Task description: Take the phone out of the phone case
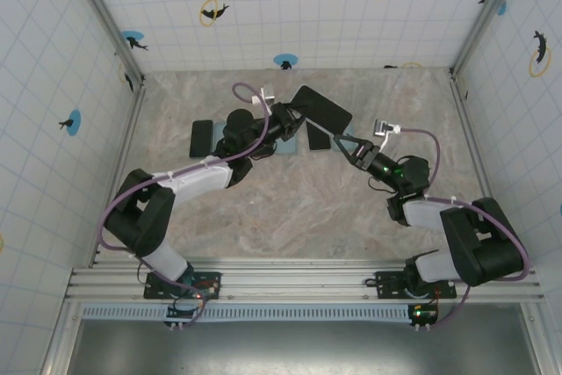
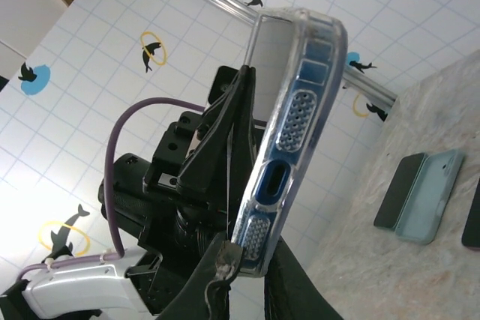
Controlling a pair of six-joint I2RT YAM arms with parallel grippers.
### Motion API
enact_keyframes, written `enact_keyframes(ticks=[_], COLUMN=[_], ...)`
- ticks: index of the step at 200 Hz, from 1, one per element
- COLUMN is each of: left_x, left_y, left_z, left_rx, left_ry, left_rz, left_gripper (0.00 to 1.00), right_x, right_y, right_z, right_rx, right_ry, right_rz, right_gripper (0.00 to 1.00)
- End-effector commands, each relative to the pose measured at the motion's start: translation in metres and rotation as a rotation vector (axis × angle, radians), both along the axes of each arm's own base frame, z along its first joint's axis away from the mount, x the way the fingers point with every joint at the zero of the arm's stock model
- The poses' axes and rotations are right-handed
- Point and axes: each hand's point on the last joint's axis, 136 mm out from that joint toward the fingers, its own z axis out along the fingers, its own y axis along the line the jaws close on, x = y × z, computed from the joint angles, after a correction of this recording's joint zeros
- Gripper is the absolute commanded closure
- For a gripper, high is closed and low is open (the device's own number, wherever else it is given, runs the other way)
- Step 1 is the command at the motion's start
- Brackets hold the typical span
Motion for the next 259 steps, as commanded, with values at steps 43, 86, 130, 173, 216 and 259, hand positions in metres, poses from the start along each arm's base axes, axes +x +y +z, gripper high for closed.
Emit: enact_keyframes(ticks=[43,86,130,173,216,259], left_x=[-0.056,-0.066,-0.075,-0.078,-0.072,-0.045], left_y=[0.002,0.001,-0.001,0.002,-0.002,0.003], left_z=[0.123,0.129,0.135,0.139,0.127,0.097], left_rx=[-0.335,-0.351,-0.383,-0.385,-0.331,-0.135], left_ry=[-0.166,-0.161,-0.157,-0.165,-0.158,-0.195], left_rz=[-0.185,-0.211,-0.246,-0.241,-0.221,-0.104], left_gripper=[1.00,1.00,1.00,1.00,1.00,1.00], right_x=[0.012,0.024,0.033,0.032,0.029,0.006], right_y=[-0.005,-0.014,-0.021,-0.025,-0.026,-0.019], right_z=[-0.089,-0.093,-0.100,-0.108,-0.088,-0.034], right_rx=[-0.249,-0.311,-0.365,-0.358,-0.291,-0.184], right_ry=[0.111,0.086,0.092,0.131,0.091,-0.051], right_rz=[-0.045,-0.084,-0.113,-0.119,-0.109,-0.030], right_gripper=[0.96,0.97,0.98,0.98,0.97,0.68])
